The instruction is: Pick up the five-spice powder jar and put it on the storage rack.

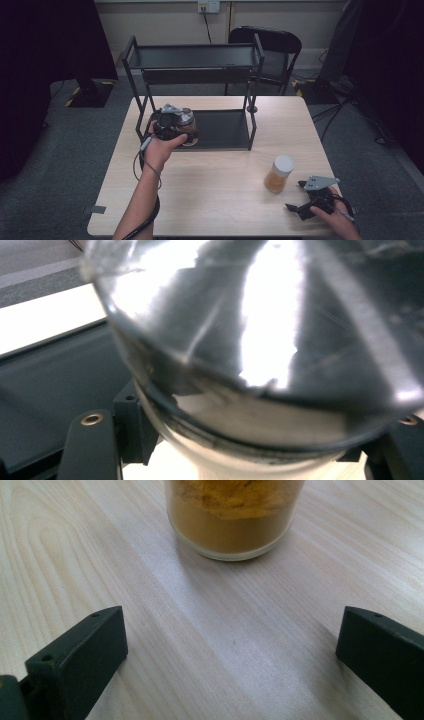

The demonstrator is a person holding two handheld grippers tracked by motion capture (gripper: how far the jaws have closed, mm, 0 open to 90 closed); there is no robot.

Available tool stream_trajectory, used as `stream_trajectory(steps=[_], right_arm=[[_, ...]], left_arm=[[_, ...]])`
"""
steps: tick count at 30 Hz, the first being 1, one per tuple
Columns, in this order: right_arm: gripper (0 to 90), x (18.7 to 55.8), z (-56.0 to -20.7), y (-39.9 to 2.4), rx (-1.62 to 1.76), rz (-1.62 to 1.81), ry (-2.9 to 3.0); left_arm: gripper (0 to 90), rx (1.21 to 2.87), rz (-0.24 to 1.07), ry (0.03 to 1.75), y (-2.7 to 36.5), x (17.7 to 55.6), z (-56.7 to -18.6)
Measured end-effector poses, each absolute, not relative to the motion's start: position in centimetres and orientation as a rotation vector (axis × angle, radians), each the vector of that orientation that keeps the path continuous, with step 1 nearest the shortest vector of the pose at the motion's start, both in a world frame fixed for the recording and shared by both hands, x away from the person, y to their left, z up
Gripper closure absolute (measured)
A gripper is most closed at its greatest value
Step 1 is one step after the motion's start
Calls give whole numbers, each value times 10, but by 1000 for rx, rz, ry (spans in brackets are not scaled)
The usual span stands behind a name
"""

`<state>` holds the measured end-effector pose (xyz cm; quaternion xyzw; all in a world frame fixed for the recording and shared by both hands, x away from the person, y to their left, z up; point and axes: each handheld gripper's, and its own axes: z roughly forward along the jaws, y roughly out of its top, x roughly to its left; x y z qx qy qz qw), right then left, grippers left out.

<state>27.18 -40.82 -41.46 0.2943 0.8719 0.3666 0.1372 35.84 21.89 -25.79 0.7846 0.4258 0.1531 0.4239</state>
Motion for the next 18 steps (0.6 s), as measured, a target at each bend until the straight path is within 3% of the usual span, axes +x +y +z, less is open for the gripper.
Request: stream_trajectory(steps=[18], right_arm=[[0, 272, -415, -408, 850, 1062, 2521]], left_arm=[[310, 1979, 426, 1060, 211, 379, -206]])
